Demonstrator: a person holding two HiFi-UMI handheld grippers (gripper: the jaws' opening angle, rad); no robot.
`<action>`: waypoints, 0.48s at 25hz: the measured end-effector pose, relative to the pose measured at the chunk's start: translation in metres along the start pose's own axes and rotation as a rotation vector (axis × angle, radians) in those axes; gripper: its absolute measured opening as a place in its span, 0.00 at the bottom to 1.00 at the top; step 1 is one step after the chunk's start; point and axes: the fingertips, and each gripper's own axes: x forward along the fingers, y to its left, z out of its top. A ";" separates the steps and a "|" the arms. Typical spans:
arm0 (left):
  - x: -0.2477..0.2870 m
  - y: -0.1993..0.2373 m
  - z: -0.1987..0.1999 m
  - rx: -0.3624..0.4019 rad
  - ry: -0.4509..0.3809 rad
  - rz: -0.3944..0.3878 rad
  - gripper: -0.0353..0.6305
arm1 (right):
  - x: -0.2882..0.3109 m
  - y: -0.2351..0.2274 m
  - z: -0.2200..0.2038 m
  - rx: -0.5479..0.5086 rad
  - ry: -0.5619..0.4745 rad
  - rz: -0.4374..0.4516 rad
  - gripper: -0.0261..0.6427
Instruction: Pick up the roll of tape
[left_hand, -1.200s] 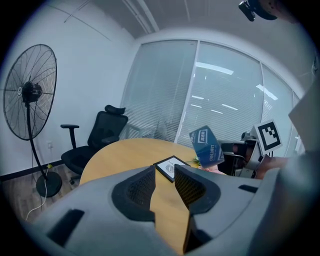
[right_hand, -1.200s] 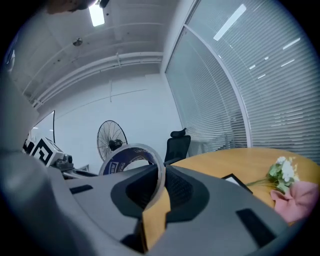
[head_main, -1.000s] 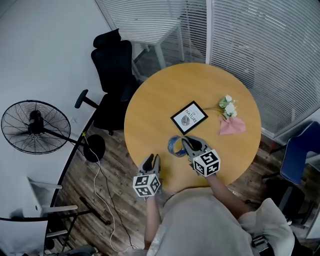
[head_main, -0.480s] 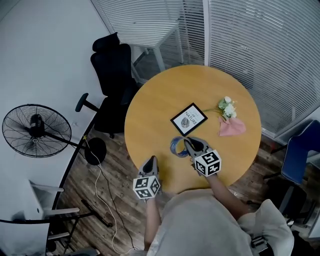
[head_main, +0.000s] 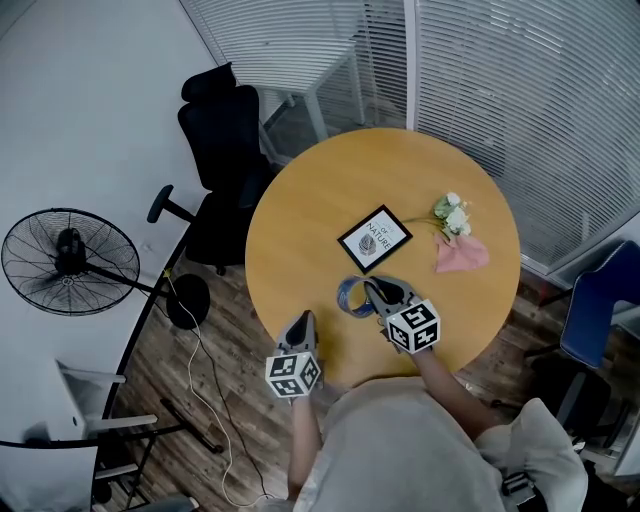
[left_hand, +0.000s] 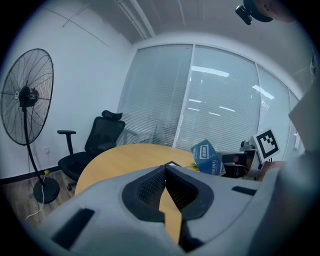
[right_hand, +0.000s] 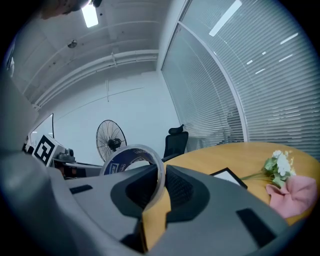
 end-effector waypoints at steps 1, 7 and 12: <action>0.001 -0.001 0.000 0.001 0.001 -0.002 0.07 | 0.000 -0.002 0.001 0.003 -0.001 -0.002 0.11; 0.004 0.000 0.000 0.007 0.009 -0.001 0.07 | 0.002 -0.005 0.000 0.010 -0.002 -0.003 0.11; 0.003 0.001 -0.001 0.005 0.009 0.000 0.07 | 0.002 -0.003 -0.001 0.002 0.002 -0.003 0.11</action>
